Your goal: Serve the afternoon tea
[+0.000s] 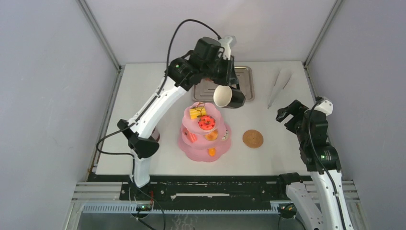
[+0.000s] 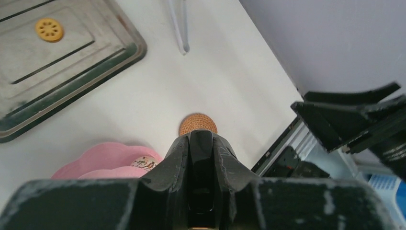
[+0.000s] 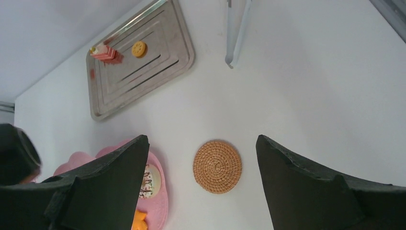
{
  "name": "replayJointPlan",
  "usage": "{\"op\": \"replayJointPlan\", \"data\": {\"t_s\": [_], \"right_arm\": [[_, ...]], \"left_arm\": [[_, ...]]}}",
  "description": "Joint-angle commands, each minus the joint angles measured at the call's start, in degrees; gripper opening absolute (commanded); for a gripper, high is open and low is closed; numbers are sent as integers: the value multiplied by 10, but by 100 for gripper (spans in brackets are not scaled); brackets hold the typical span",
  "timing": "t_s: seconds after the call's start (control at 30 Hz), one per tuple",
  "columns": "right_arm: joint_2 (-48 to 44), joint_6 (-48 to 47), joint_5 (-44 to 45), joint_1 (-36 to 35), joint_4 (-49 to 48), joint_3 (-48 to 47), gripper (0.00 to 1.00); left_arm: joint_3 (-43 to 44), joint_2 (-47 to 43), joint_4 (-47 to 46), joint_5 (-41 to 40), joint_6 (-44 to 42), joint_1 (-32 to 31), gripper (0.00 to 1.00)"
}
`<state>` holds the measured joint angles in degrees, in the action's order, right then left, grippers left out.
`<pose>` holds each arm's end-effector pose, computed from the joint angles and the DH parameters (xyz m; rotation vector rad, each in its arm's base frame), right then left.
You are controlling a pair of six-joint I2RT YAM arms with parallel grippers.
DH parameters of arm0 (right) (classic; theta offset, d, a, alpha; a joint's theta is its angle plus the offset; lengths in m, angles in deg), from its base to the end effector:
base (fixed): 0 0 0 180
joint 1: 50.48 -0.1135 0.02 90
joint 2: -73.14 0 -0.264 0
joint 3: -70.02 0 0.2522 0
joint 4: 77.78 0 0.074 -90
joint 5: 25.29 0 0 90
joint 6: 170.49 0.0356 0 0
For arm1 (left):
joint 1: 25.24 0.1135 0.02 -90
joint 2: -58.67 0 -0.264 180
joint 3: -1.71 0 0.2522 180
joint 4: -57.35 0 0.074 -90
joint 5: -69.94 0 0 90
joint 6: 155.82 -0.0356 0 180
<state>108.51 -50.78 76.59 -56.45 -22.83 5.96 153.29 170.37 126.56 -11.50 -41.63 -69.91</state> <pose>0.1237 0.0056 0.3392 0.5432 1.9492 0.1846 0.2853 -0.2894 0.4670 0.4857 2.1467 -0.8632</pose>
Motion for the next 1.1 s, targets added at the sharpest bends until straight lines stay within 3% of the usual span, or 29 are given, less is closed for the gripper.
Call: {"op": "replayJointPlan", "data": {"t_s": [0.0, 0.13, 0.33, 0.53, 0.67, 0.83, 1.07], "right_arm": [[-14, 3, 11, 7, 6, -12, 90], [-6, 14, -36, 29, 26, -20, 90], [-17, 39, -27, 66, 59, -23, 90], [-52, 67, 56, 73, 89, -26, 91], [-60, 87, 127, 76, 111, -33, 91], [-51, 176, 245, 76, 160, -42, 90], [-36, 221, 286, 77, 187, -53, 89]], "left_arm": [[58, 11, -5, 33, -82, -42, 0], [31, 10, -5, 28, -153, -84, 0], [16, 48, -4, 38, -230, -120, 0], [8, 94, 11, 18, -227, -134, 0], [-42, 93, 1, 16, -216, -160, 0], [-79, 102, -7, -2, -192, -181, 0], [-88, 128, -7, -13, -162, -205, 0]]}}
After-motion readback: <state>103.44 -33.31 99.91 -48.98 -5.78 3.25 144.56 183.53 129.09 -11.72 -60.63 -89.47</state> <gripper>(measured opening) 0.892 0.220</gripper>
